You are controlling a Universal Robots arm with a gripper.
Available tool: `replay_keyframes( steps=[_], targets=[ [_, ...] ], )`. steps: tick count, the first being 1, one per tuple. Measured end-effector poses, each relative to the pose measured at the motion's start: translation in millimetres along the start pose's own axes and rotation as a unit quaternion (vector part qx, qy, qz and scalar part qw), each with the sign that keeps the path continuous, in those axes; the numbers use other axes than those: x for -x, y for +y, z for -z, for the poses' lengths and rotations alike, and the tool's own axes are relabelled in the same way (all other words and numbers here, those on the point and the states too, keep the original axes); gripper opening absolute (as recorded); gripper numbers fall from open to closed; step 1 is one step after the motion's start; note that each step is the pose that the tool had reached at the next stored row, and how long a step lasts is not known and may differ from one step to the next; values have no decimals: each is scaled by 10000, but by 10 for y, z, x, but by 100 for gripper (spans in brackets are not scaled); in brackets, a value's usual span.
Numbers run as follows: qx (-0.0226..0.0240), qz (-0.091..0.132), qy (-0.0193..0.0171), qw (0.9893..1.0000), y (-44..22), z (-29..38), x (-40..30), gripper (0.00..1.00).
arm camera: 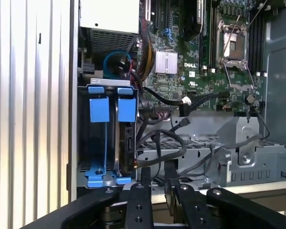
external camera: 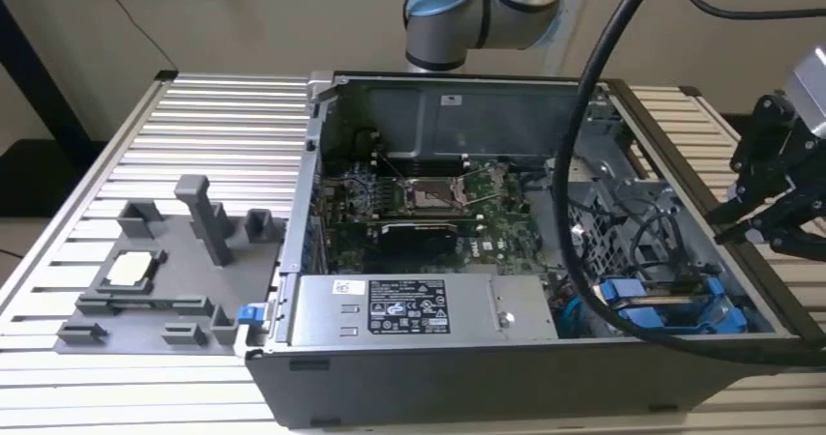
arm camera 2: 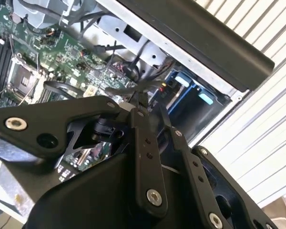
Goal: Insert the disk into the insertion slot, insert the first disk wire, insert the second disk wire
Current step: 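Insert the first disk wire, then insert the second disk wire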
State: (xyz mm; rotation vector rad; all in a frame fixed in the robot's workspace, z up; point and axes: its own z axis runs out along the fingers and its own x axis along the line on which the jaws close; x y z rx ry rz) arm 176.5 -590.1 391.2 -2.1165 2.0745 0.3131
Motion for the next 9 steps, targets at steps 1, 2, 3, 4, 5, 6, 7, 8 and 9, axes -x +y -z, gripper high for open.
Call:
replay_keyframes(
  steps=[1,2,3,4,5,6,7,8,9],
  targets=[
    [0,0,8,10000,6,-17,45,27],
    [0,0,17,10000,14,-31,85,27],
    [0,0,26,10000,25,-44,122,27],
    [0,-1,34,10000,39,-58,159,27],
    [0,-1,45,10000,56,-71,194,27],
    [-1,-1,58,10000,77,-82,225,27],
    [-2,-1,81,10000,105,-91,249,27],
    [-4,-2,118,9999,132,-97,260,27],
    [-6,-3,170,9999,153,-99,264,27]
  ],
)
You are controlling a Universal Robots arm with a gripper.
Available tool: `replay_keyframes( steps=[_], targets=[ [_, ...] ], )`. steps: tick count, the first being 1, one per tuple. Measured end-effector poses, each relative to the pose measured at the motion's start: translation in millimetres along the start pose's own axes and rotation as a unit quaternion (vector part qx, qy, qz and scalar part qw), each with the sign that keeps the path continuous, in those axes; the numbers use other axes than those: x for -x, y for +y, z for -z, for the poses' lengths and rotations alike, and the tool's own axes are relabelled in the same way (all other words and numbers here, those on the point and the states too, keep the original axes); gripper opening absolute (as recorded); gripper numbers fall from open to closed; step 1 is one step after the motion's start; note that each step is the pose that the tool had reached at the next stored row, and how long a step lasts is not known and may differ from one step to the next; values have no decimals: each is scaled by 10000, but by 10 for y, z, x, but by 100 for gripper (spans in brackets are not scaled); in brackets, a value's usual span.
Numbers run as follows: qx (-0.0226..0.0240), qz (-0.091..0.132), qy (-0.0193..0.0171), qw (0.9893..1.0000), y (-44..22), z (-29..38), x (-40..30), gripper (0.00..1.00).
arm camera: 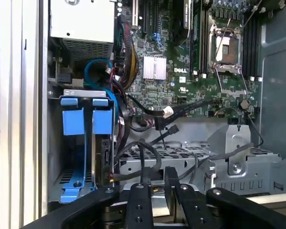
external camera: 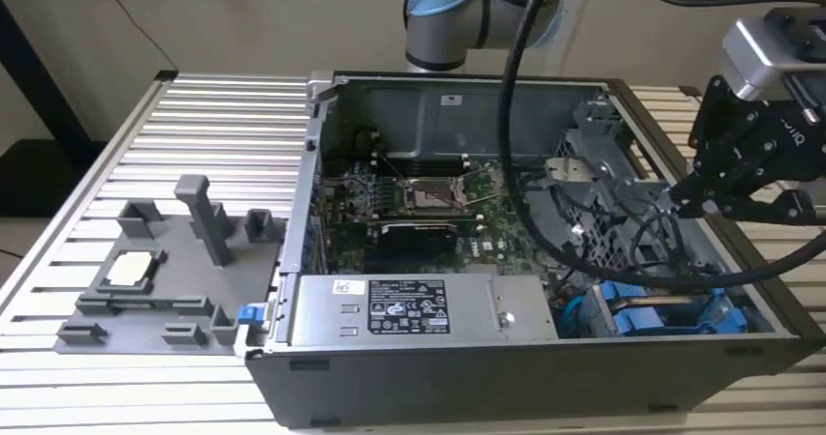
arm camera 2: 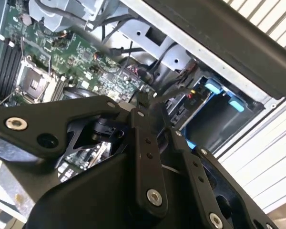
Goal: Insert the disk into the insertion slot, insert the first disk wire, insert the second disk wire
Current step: 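Insert the second disk wire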
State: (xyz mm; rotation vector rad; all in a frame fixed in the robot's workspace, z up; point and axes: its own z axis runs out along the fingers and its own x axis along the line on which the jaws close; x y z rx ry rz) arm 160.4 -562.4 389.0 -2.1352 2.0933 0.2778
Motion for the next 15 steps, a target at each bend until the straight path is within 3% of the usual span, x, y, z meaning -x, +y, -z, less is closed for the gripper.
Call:
replay_keyframes(
  steps=[3,4,10,15],
  targets=[
    [-12,-1,149,9999,64,-11,6,27],
    [-24,1,167,9999,98,-20,7,27],
    [-176,33,188,9997,360,-79,16,27],
    [-334,71,191,9992,493,-133,43,27]
  ],
)
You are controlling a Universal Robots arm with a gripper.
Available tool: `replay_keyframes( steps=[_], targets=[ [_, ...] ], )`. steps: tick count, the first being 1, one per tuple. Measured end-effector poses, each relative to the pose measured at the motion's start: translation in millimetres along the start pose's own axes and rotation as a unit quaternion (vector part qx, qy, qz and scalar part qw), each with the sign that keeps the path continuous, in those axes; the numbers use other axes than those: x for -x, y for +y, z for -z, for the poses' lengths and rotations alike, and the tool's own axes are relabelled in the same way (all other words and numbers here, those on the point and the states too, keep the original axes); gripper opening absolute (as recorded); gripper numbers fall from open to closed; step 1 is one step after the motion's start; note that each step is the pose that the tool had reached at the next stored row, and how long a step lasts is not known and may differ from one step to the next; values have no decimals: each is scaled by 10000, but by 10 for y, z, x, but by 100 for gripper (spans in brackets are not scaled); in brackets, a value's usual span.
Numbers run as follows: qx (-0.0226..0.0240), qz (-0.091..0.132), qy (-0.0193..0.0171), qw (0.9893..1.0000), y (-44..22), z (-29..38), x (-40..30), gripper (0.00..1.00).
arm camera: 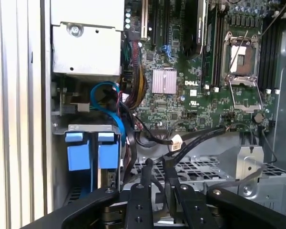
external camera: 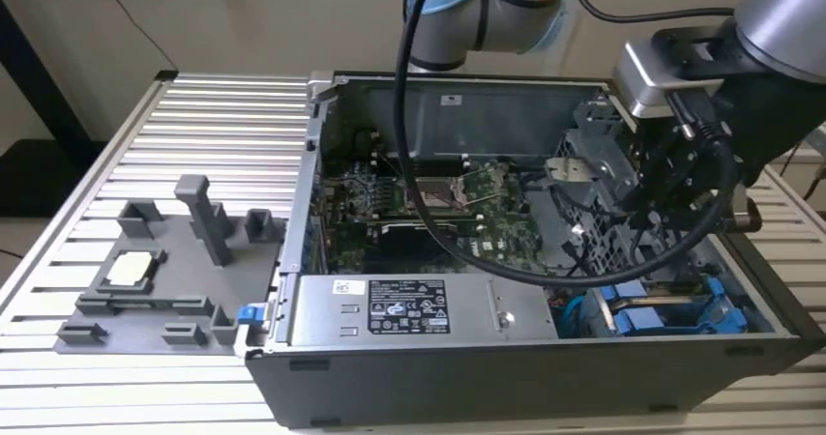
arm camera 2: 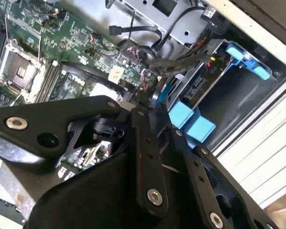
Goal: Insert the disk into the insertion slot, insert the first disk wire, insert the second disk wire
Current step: 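Insert the second disk wire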
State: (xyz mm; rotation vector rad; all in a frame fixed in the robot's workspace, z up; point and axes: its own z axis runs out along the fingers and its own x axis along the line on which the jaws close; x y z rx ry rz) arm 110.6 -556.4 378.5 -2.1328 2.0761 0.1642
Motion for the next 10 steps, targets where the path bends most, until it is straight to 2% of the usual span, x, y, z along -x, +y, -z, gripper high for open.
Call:
replay_keyframes(
  steps=[4,6,10],
  targets=[
    [-67,38,2,10000,48,-54,63,27],
    [-91,57,1,9999,64,-72,70,27],
    [-108,115,-1,9999,74,-104,72,27]
  ],
)
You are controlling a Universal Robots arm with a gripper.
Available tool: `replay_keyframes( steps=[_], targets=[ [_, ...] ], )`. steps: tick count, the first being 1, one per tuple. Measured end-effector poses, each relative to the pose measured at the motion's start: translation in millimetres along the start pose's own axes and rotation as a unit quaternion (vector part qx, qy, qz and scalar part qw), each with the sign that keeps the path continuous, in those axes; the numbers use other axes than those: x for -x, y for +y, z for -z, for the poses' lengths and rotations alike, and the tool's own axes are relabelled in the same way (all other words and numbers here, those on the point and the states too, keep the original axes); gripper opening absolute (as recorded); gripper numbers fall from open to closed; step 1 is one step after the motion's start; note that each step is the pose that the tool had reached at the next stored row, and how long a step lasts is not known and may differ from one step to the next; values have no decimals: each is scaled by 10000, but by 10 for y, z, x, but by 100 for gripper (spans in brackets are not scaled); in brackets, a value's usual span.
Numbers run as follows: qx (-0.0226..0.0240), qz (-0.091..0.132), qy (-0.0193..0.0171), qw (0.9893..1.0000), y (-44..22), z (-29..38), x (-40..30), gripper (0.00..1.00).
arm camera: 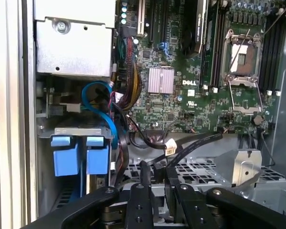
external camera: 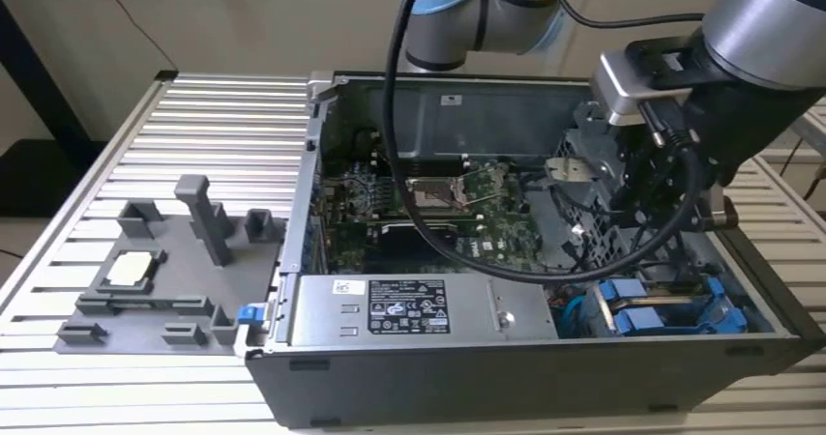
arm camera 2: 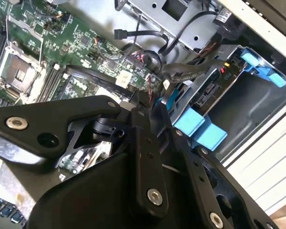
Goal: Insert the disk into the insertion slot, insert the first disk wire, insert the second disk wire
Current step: 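Insert the second disk wire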
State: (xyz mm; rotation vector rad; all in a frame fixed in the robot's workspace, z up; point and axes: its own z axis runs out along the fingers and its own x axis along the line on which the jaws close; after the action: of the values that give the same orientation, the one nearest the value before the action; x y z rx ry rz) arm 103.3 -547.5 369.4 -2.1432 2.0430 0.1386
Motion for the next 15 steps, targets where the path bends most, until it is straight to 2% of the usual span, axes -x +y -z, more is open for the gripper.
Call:
replay_keyframes(
  steps=[15],
  targets=[
    [2,56,-3,10000,32,-52,-8,27]
  ],
)
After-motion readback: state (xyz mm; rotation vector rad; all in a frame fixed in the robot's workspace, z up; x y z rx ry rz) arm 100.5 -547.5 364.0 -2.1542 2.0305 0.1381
